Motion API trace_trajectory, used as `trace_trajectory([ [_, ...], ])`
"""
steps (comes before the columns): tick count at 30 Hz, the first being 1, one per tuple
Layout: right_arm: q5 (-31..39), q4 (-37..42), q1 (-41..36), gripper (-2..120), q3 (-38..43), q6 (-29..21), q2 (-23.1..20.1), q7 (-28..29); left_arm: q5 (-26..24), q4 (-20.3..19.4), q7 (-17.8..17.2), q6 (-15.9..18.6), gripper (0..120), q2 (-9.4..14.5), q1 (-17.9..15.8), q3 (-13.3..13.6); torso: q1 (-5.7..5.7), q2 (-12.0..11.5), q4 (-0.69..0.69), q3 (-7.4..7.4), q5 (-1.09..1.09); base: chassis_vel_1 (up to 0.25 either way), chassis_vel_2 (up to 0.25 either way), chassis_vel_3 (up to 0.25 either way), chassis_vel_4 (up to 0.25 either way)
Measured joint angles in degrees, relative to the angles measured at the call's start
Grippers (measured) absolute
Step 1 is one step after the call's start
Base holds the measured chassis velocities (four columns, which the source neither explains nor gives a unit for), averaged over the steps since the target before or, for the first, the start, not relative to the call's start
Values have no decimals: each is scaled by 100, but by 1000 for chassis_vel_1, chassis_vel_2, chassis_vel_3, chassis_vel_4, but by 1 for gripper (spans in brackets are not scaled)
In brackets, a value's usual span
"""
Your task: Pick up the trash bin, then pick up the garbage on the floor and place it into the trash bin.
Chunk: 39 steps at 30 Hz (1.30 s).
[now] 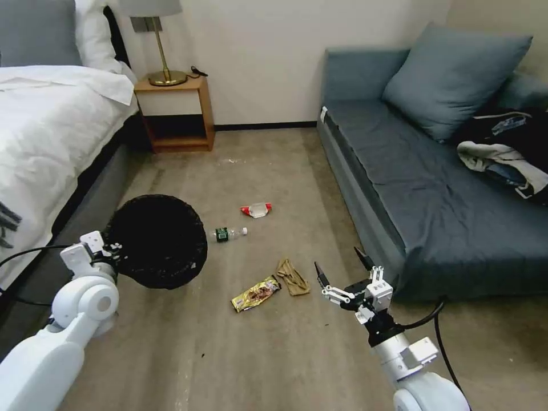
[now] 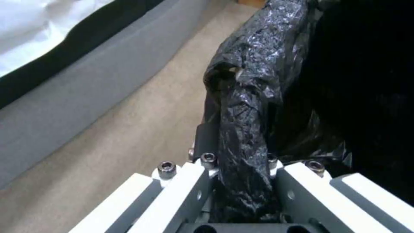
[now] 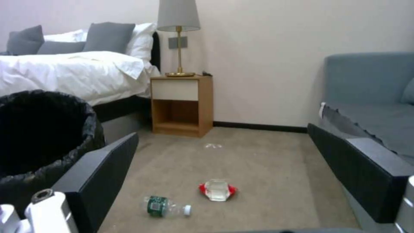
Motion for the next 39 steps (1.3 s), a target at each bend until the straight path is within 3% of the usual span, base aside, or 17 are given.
trace_trajectory([
  [20,-21,-106,74,100,-81,-22,6,-1,-10,-14,-1,18,3,5,2,9,0,-1,0,0,0,-80,79,81,-84],
  [39,-48,-153,87,100,-112,-15,-25,-10,-82,-192,-100,182,3,-36,205,-200,0,-1,0,0,0,-83,81,80,-85],
])
